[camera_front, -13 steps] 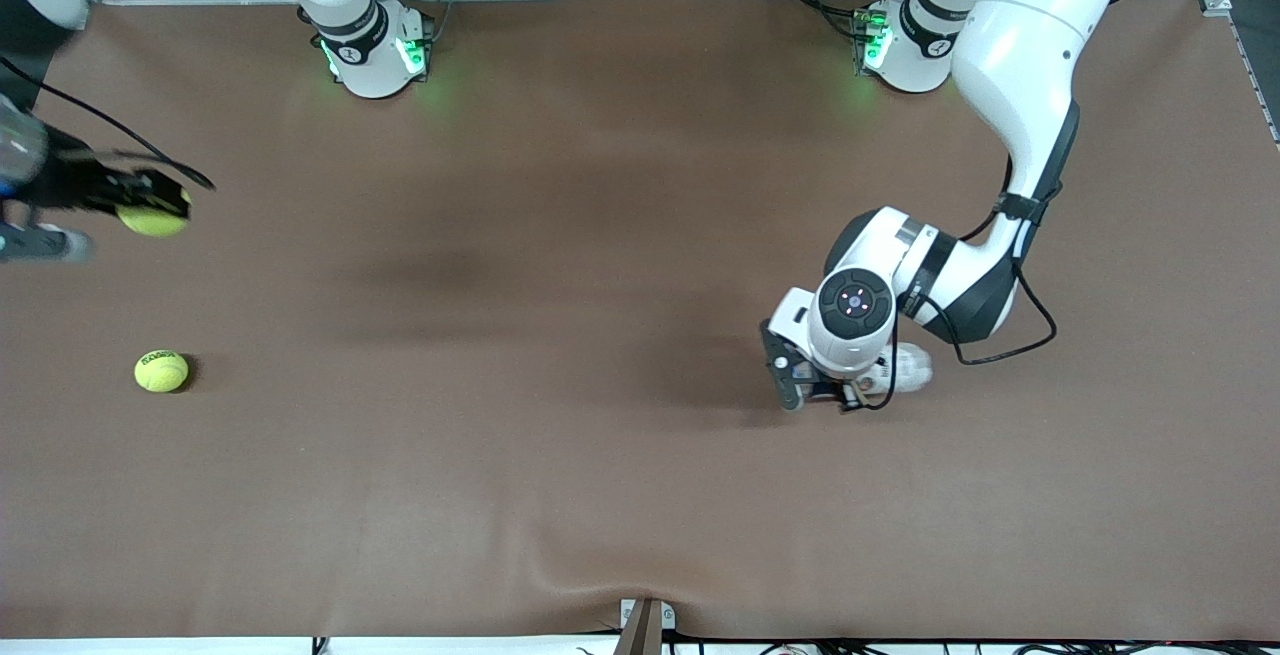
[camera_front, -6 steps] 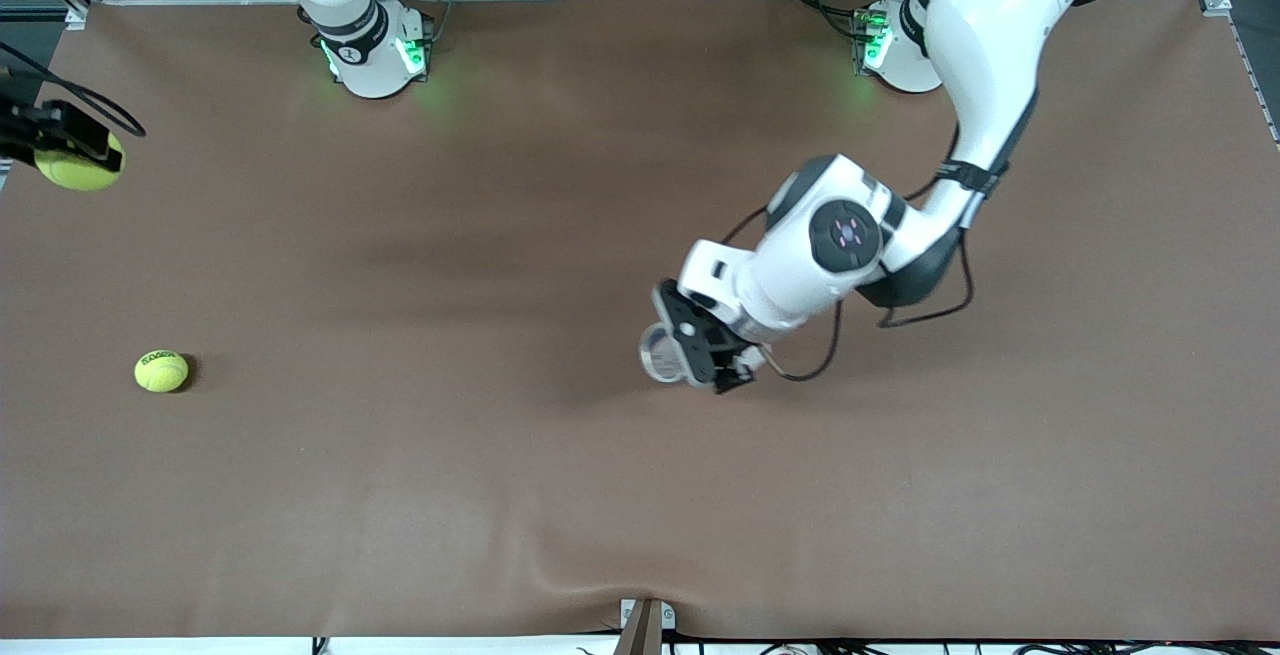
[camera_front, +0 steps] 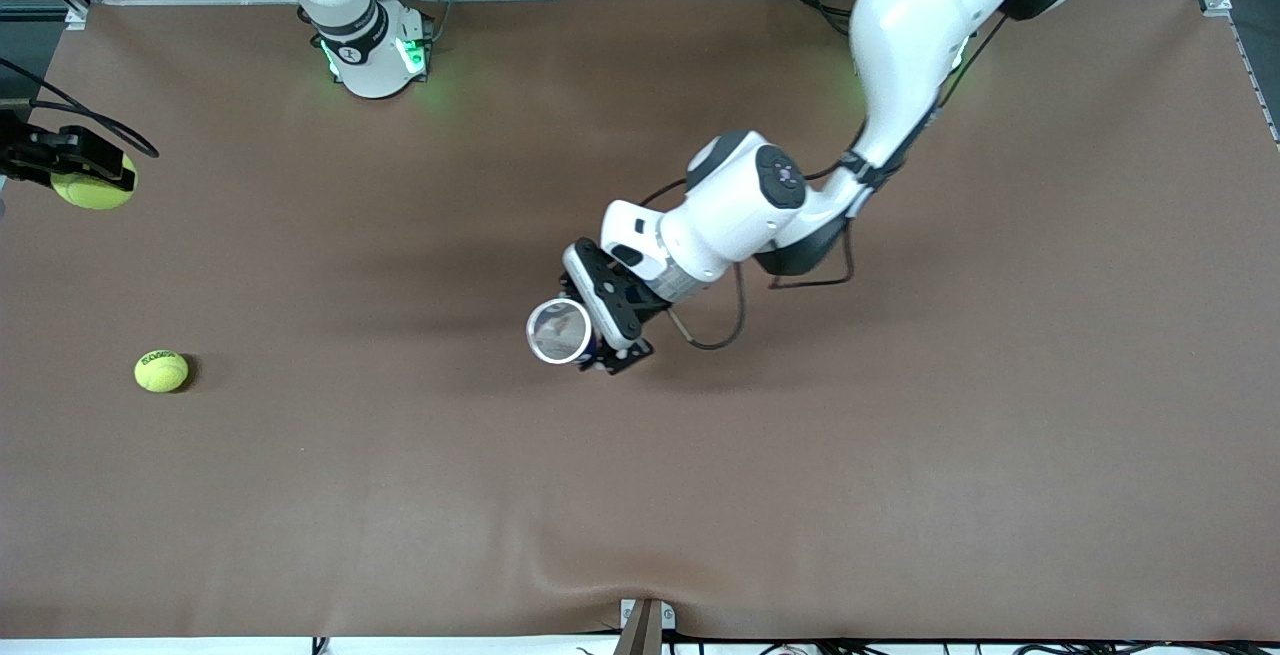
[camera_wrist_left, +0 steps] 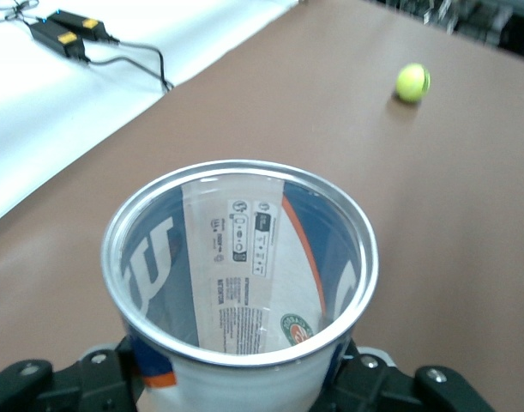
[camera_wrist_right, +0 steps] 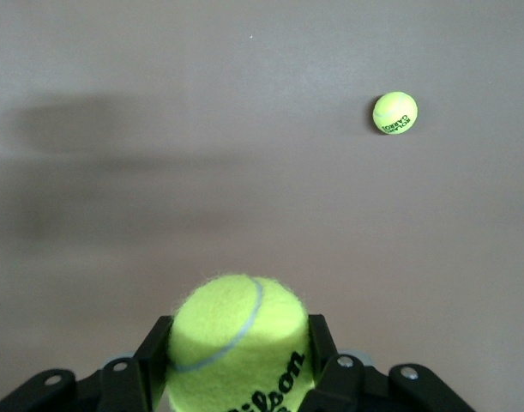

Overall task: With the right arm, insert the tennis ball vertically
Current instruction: 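Lift the ball with the right gripper while the left gripper stands the can upright, then move the held ball with the right gripper over the can opening, then open the right gripper to drop the ball into the can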

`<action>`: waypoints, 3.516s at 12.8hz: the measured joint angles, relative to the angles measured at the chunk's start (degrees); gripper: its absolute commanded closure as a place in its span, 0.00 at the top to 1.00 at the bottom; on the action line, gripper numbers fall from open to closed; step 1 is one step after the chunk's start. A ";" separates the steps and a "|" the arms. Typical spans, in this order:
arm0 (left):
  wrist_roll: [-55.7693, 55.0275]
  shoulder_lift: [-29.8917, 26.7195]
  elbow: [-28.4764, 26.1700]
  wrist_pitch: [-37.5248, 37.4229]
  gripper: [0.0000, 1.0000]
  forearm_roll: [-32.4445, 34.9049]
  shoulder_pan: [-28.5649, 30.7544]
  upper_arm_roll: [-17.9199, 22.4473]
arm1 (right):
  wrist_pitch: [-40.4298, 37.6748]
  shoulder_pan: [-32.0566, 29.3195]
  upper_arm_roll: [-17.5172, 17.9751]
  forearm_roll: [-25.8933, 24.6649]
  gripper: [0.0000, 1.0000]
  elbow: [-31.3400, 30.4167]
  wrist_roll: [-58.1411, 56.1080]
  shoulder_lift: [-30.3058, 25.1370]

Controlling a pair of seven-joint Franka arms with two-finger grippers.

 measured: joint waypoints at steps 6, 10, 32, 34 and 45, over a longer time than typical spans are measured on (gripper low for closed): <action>-0.04 12.18 -0.23 24.58 0.80 -4.23 -7.01 0.02 | -0.01 0.02 0.11 -0.10 0.00 -0.03 0.12 0.00; -0.04 13.66 -0.09 27.66 0.81 -4.24 -9.25 1.00 | 1.34 3.96 0.85 0.46 0.00 -0.81 7.55 0.87; -0.04 14.85 0.00 31.98 0.82 -4.24 -11.48 2.64 | 31.21 27.21 1.68 11.74 0.00 0.02 35.78 21.55; -0.04 14.87 0.00 32.02 0.82 -4.24 -11.58 2.69 | 33.58 28.52 1.67 11.73 0.00 0.16 36.08 22.72; -0.04 15.34 -0.01 33.77 0.82 -4.24 -11.81 2.74 | 36.72 29.02 1.52 10.78 0.99 -2.35 36.12 25.44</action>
